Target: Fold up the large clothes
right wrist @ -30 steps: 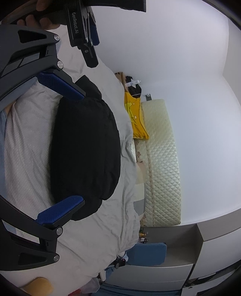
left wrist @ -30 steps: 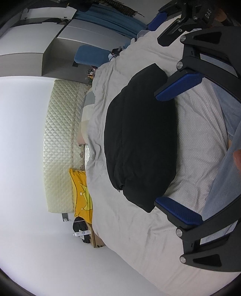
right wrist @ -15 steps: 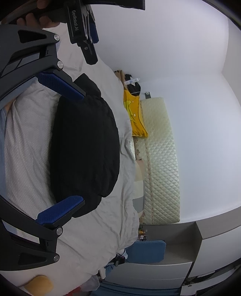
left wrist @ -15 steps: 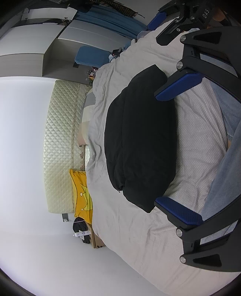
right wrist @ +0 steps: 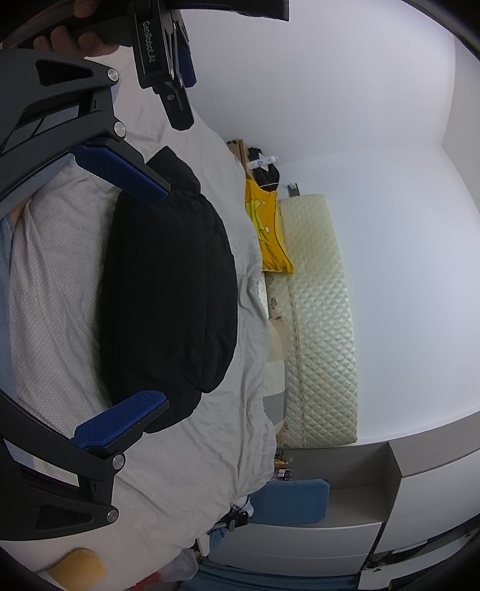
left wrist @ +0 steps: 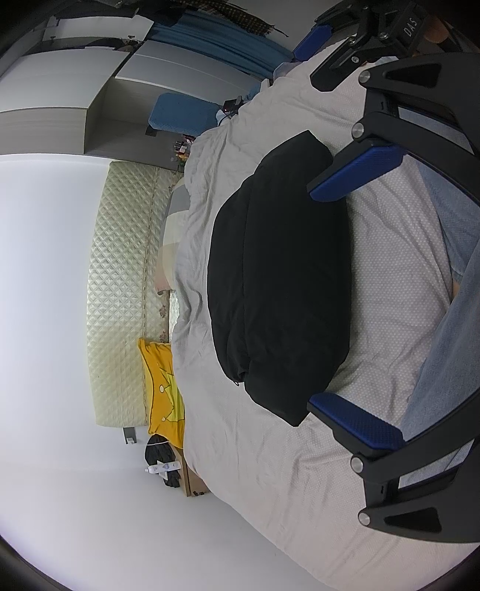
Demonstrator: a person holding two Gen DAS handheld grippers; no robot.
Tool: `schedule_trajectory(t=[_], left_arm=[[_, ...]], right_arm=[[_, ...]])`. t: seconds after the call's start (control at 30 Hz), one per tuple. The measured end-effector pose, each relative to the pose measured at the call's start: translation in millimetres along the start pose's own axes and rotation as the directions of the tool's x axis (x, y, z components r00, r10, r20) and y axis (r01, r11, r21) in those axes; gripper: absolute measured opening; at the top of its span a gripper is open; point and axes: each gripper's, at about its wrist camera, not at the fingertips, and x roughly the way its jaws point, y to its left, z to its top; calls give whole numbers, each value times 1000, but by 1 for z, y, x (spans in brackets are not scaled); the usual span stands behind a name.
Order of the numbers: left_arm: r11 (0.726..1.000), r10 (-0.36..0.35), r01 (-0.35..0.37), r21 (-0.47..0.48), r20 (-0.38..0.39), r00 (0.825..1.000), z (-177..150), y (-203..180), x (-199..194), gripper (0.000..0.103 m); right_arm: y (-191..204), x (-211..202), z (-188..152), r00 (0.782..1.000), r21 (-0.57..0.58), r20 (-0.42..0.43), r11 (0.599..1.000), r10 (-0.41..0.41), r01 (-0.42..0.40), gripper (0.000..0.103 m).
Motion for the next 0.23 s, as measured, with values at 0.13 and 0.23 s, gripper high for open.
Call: schedule_trajectory(t=[0.13,0.23], left_arm=[[1000,2,-2,2,4,1000,-1,-3,-1,103],[1000,-2,2,-6,1,1000,-2,-4,-1,103]], right_arm=[[0,-1,0,1000,-1,3,1000,3,-3,103],[-1,-1,0,1000,-3,3,1000,5,-5,103]])
